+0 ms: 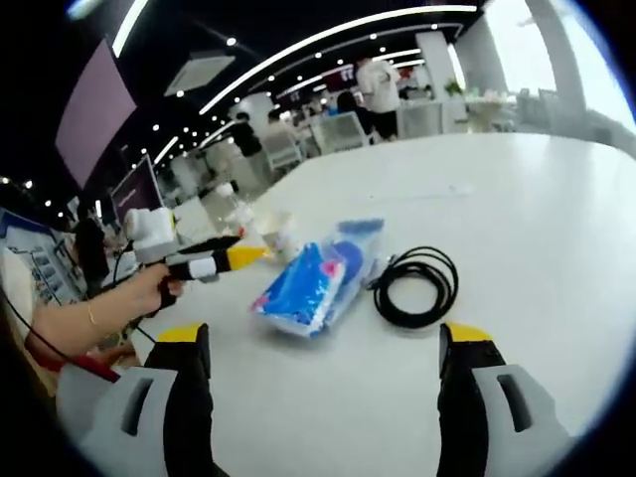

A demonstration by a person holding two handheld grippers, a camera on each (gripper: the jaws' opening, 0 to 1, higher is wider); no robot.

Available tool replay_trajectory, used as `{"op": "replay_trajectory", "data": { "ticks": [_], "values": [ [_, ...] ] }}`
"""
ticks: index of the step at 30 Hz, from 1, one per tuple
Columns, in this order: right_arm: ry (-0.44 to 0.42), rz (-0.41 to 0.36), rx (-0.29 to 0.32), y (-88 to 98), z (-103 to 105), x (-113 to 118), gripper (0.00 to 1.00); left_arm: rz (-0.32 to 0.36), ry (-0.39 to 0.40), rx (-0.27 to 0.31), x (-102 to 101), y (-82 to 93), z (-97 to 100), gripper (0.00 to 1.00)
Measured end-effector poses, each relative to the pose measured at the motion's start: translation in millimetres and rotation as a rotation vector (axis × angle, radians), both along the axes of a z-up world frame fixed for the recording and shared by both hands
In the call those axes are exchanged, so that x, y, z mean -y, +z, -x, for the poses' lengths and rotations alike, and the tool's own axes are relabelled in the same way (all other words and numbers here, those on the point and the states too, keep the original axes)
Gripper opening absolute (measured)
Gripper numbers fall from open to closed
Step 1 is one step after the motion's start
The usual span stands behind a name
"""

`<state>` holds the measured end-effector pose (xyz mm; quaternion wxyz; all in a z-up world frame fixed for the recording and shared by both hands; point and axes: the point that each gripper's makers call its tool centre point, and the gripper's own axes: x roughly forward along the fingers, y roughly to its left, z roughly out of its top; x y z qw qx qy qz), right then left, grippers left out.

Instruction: Arrange the tabletop items into an orderly group along one side of the table until the central work area is clear of visible clutter.

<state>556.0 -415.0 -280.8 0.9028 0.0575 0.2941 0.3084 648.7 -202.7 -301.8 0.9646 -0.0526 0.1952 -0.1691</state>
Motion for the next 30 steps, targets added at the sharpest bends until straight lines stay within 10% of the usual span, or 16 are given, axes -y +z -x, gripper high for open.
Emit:
{"op": "replay_trajectory", "data": {
  "ticks": [30],
  "values": [
    [-0.005, -0.012, 0.021, 34.1, -10, 12, 0.97, -0.094, -0.161, 0.008, 9, 41.3, 66.8, 0.99]
  ]
}}
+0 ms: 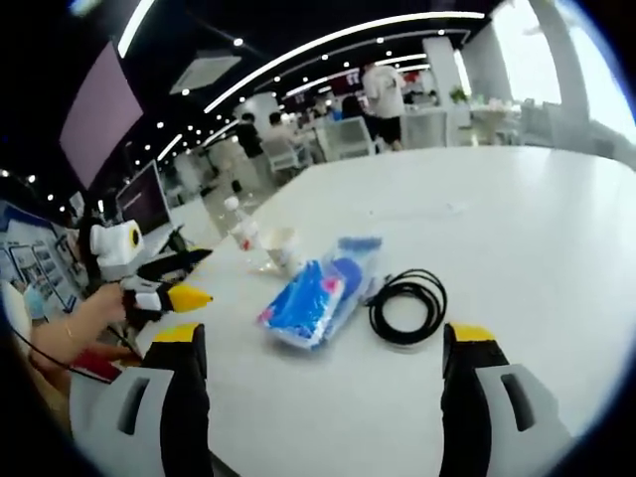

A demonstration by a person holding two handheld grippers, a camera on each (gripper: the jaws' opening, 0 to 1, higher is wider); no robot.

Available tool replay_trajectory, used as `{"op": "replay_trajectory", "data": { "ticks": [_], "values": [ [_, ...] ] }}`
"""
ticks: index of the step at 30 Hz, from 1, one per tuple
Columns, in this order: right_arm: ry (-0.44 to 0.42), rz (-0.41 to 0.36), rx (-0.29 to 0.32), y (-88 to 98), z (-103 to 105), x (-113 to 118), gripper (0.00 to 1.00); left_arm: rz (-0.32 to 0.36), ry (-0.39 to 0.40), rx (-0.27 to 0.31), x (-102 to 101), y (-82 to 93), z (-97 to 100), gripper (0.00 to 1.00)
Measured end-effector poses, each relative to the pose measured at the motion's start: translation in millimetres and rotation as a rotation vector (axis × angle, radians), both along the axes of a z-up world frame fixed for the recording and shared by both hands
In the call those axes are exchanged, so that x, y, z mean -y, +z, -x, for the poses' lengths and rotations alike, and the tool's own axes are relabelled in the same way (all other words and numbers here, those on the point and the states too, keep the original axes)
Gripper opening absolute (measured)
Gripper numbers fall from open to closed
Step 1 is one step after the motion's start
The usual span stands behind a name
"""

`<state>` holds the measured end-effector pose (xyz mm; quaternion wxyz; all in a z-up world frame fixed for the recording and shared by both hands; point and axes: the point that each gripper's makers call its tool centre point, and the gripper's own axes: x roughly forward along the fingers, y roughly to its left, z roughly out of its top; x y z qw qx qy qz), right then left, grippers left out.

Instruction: Arrange the tabletop items into an orderly group along one side of the table until the central work area is clear of visible clutter.

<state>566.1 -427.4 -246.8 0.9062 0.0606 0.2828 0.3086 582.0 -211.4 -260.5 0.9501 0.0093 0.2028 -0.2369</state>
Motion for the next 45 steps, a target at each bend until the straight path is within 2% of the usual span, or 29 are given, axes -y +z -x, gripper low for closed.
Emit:
{"op": "replay_trajectory", "data": {
  "ticks": [2, 4, 8, 12, 14, 22, 29, 37, 45],
  "values": [
    [0.002, -0.012, -0.002, 0.8, -1, 0, 0.96, 0.034, 0.011, 0.01, 0, 6.5, 4.1, 0.99],
    [0.007, -0.035, -0.003, 3.4, -2, -1, 0.95, 0.064, -0.009, -0.007, 6, 7.7, 12.9, 0.99],
    [0.001, -0.06, -0.005, 6.2, -6, 0, 0.95, 0.048, -0.03, -0.015, 8, 5.8, 28.5, 0.99],
    [-0.008, -0.116, -0.047, 5.1, -11, -1, 0.93, 0.026, -0.05, -0.04, 6, -0.6, 39.3, 0.99],
    [0.001, -0.116, -0.041, 5.6, -13, -1, 0.94, 0.021, -0.058, -0.04, 5, -0.7, 44.2, 0.99],
    [0.006, -0.054, -0.068, -13.0, -24, 6, 0.93, 0.026, -0.064, -0.05, 6, -2.3, 55.0, 0.99],
    [0.006, -0.001, -0.088, -34.8, -39, 11, 0.91, 0.027, -0.062, -0.026, 8, 3.5, 55.8, 0.99],
    [-0.019, 0.053, -0.121, -62.1, -53, 19, 0.85, -0.013, -0.081, -0.026, 9, 2.2, 60.8, 0.99],
    [-0.068, 0.101, -0.136, -87.2, -71, 30, 0.77, -0.009, -0.059, -0.004, 5, 9.3, 61.5, 0.99]
  ]
}}
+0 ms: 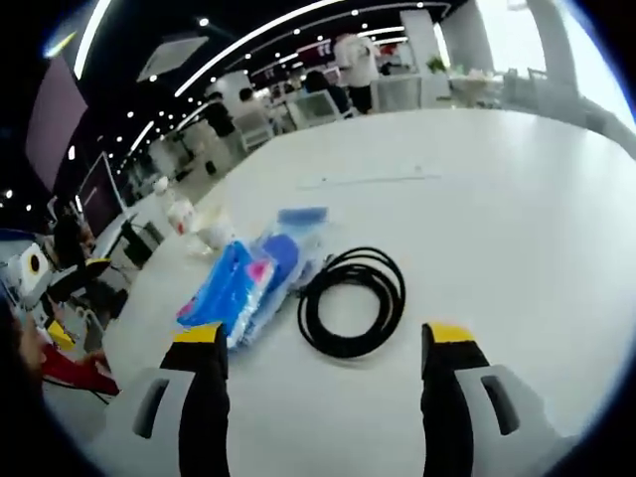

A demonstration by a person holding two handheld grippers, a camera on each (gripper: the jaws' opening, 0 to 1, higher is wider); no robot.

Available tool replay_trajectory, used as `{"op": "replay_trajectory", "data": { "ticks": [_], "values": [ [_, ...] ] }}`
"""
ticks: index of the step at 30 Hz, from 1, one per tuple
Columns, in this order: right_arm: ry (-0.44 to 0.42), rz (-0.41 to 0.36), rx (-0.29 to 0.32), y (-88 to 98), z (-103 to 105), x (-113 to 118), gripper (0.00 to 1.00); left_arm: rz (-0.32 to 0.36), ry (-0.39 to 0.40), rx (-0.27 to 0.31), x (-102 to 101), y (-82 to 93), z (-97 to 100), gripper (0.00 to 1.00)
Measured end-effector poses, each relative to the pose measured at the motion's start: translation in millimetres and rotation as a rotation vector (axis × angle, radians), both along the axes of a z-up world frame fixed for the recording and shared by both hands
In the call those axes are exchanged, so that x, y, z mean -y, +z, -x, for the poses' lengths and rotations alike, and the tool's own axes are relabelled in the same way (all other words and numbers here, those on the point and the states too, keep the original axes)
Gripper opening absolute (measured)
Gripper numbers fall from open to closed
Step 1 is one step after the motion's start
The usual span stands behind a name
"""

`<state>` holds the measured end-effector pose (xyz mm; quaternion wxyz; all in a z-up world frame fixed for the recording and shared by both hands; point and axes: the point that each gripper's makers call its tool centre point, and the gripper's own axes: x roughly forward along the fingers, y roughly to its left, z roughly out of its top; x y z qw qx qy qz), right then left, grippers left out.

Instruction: Arrange the tabletop items into an orderly group along one side of the table until the central work area is clear of visible clutter.

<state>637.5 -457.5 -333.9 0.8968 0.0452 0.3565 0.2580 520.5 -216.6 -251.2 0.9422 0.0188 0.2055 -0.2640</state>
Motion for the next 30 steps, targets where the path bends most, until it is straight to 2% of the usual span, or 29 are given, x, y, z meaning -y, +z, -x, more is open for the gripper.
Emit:
{"op": "replay_trajectory", "data": {
  "ticks": [6, 8, 13, 14, 17, 21, 23, 25, 26, 28, 30],
  "values": [
    [-0.031, 0.049, 0.003, -19.5, -16, 8, 0.71, 0.016, -0.005, 0.006, 1, 3.0, 6.3, 0.99],
    [-0.042, 0.087, 0.004, -28.4, -21, 13, 0.68, 0.014, 0.001, 0.012, 1, 4.2, 7.6, 0.99],
    [-0.05, 0.114, -0.035, -46.5, -25, 14, 0.61, 0.017, 0.013, 0.011, -2, 4.2, 10.4, 0.99],
    [-0.079, 0.121, -0.051, -50.4, -27, 17, 0.6, 0.01, 0.009, 0.011, -2, 3.2, 11.5, 0.99],
    [-0.101, 0.122, -0.049, -53.2, -32, 17, 0.57, -0.031, 0.013, 0.008, -4, -0.5, 14.5, 0.99],
    [-0.121, 0.137, -0.047, -55.5, -36, 16, 0.56, -0.011, 0.033, 0.013, -6, 0.3, 15.8, 0.99],
    [-0.115, 0.146, -0.049, -57.3, -36, 13, 0.52, -0.036, 0.026, 0.02, -5, -1.6, 17.2, 0.99],
    [-0.098, 0.199, -0.051, -62.4, -35, 15, 0.47, -0.084, 0.017, 0.008, -6, -5.5, 19.7, 0.99],
    [-0.098, 0.215, -0.047, -64.2, -36, 16, 0.47, -0.091, 0.016, 0.023, -5, -4.3, 19.7, 0.99],
    [-0.107, 0.252, -0.03, -65.4, -39, 20, 0.45, -0.091, 0.018, 0.025, -5, -3.7, 20.4, 0.99],
    [-0.129, 0.246, -0.037, -64.8, -37, 21, 0.42, -0.074, 0.024, 0.027, -5, -3.1, 20.4, 0.99]
  ]
}}
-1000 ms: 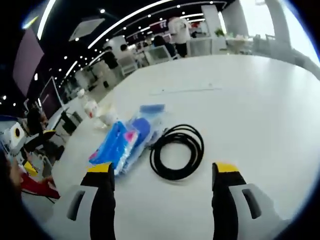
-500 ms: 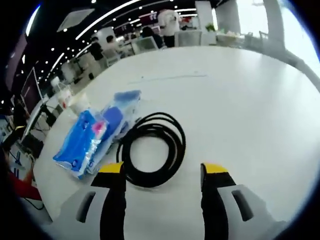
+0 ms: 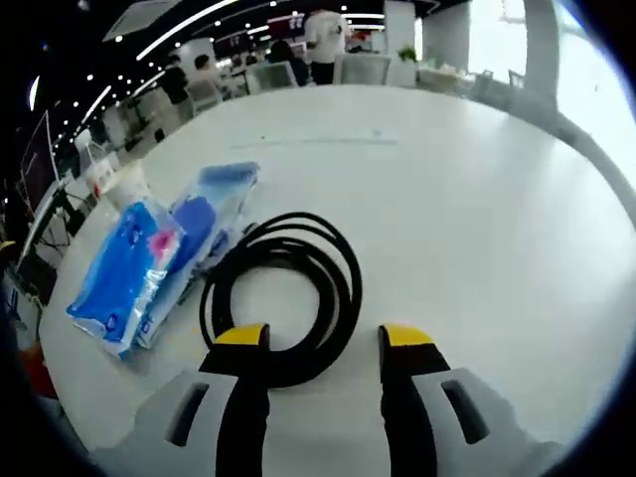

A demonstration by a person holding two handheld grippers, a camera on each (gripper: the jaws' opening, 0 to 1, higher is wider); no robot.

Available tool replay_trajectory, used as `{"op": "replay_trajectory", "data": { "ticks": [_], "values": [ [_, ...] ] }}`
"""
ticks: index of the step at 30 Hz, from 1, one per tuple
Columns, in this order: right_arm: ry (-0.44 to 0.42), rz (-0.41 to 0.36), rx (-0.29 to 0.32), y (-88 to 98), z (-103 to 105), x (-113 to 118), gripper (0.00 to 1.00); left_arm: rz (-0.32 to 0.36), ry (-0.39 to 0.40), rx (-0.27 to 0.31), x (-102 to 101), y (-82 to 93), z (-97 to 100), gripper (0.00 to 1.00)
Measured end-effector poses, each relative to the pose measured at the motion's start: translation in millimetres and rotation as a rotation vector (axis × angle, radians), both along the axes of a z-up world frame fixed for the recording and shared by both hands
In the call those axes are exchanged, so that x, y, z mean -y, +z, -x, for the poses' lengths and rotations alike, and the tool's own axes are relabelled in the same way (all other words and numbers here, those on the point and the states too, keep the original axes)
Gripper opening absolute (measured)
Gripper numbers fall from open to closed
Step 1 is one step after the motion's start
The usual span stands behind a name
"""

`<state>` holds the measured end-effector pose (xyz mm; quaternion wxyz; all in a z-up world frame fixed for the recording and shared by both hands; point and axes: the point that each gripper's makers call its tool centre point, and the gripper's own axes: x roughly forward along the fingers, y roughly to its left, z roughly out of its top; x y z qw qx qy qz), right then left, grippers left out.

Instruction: Arrange the tabletop items into an orderly group along one side of the table until the central work area is clear of visible clutter.

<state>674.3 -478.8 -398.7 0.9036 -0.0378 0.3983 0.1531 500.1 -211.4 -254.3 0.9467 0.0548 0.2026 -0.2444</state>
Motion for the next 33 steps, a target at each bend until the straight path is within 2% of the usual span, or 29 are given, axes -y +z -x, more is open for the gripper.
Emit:
{"op": "replay_trajectory", "data": {
  "ticks": [3, 4, 13, 16, 17, 21, 25, 30, 33],
  "values": [
    [-0.033, 0.023, 0.002, -0.6, -3, 4, 0.34, -0.068, 0.028, -0.005, -10, -7.7, -0.3, 0.99],
    [-0.039, 0.04, 0.002, -1.1, -3, 5, 0.33, -0.071, 0.033, -0.016, -11, -10.7, 0.4, 0.99],
    [-0.07, 0.077, -0.021, -1.6, -4, 7, 0.28, -0.025, 0.043, -0.034, -12, -13.9, 2.2, 0.99],
    [-0.088, 0.073, -0.054, -1.2, -3, 7, 0.22, 0.012, 0.048, -0.043, -12, -13.8, 2.3, 0.99],
    [-0.089, 0.064, -0.068, -1.4, -1, 6, 0.17, 0.012, 0.052, -0.044, -13, -14.6, 2.2, 0.99],
    [-0.086, 0.087, -0.084, -1.9, -1, 7, 0.16, -0.006, 0.055, -0.05, -14, -16.5, 3.5, 0.99],
    [-0.176, 0.021, -0.105, -2.1, -1, 8, 0.11, -0.005, 0.057, -0.055, -14, -19.1, 6.0, 0.99],
    [-0.137, 0.098, -0.082, -2.1, -1, 7, 0.09, -0.017, 0.039, -0.063, -9, -23.7, 7.3, 0.99],
    [-0.174, 0.075, -0.091, -1.9, -2, 8, 0.08, -0.026, 0.036, -0.06, -9, -23.6, 6.8, 0.99]
  ]
}}
